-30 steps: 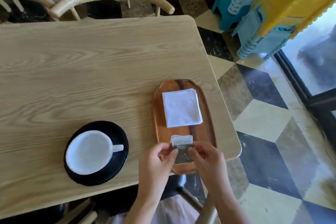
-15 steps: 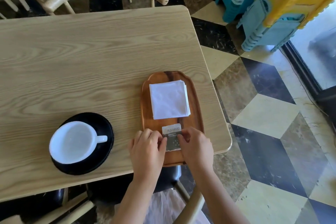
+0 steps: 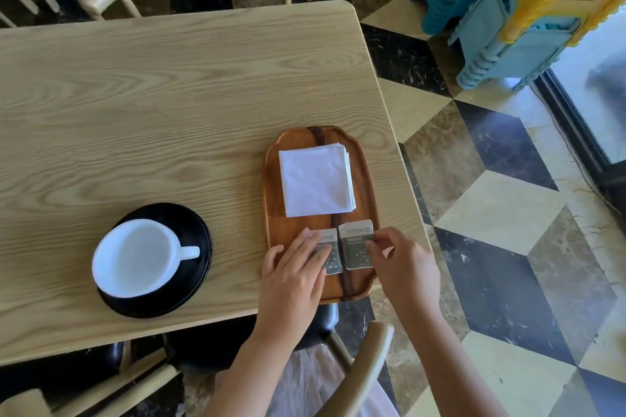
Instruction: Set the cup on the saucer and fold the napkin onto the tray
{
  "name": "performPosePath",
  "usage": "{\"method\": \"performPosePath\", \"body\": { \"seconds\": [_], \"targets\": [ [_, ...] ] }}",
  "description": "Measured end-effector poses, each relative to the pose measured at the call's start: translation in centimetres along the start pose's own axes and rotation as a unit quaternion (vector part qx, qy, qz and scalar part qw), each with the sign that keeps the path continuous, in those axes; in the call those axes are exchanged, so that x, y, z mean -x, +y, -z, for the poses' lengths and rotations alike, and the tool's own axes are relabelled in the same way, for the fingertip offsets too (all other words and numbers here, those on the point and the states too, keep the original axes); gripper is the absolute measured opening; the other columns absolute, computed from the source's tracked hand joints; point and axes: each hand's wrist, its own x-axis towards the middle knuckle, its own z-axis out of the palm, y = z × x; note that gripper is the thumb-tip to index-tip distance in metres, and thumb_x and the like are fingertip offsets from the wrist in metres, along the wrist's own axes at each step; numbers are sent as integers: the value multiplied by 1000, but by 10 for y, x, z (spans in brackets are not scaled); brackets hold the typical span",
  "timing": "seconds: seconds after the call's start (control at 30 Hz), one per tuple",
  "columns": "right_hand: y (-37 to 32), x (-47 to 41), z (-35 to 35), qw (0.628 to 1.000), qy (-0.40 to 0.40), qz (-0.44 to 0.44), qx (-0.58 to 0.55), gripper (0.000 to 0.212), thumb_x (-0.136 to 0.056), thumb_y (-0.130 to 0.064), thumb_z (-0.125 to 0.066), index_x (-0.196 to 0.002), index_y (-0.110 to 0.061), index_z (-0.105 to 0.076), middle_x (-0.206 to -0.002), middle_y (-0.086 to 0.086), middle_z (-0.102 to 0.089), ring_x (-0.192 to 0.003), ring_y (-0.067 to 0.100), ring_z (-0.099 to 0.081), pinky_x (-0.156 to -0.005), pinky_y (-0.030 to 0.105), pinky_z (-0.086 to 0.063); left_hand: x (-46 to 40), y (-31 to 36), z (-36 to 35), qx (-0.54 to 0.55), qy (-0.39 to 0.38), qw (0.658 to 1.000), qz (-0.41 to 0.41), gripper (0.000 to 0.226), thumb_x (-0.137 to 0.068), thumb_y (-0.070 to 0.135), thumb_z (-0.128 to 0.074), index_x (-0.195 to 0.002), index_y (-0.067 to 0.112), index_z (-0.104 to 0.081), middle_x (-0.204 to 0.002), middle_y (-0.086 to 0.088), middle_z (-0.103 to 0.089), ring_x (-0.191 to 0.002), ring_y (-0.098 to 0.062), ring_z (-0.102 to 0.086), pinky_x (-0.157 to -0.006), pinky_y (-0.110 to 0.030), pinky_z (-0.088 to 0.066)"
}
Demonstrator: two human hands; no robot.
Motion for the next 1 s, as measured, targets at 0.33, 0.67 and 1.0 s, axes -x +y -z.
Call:
{"method": "performPosePath", "body": {
  "seconds": [0.33,0.67,1.0],
  "targets": [
    [15,9,-17,954,3,280,102,43,-68,-13,-79,-110,-11,-66,-123,5,-63,-119,25,-54,-89,42,-49,4,-2,3,11,17,999,-25,26,-80,12,-65,-106,14,-68,-115,-7,-64,-110,-22,-59,-87,-40,-49],
    [1,12,-20,959,-4,266,101,42,-66,-16,-80,-106,-12,-68,-119,5,-65,-112,24,-59,-87,43,-48,5,-5,0,-2,9,1000,-3,22,-79,11,-65,-100,15,-68,-113,-5,-64,-110,-21,-59,-83,-39,-48],
    [-10,15,-8,964,14,251,85,37,-69,-16,-78,-104,-12,-68,-112,5,-68,-107,26,-61,-85,43,-48,4,-4,23,43,29,999,15,28,-78,14,-60,-106,17,-62,-111,4,-62,-111,-12,-55,-91,-32,-40]
  ]
}}
